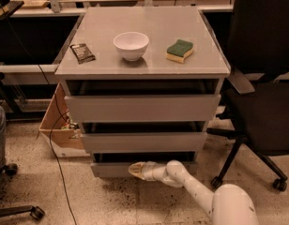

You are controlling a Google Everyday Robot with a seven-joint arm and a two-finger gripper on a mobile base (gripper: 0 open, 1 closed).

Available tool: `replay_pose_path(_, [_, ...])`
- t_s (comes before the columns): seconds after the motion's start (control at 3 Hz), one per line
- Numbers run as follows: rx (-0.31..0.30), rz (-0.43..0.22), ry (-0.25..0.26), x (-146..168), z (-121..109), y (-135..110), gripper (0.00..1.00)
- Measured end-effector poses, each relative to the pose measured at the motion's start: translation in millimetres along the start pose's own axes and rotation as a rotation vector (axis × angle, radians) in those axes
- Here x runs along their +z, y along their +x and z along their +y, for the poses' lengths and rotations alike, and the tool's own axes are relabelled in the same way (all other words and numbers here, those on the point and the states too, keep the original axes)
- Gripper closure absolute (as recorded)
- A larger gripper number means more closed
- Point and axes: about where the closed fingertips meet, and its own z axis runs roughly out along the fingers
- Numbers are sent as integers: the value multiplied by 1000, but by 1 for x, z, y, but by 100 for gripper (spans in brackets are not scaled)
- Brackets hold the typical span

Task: Close bottom drawer

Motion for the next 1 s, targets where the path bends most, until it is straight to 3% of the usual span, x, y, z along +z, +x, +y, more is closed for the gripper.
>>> replay_pose_path(0.33, [-35,2,25,5,0,-6,100])
replay_pose_path(1.0, [-69,66,62,17,-14,-1,100])
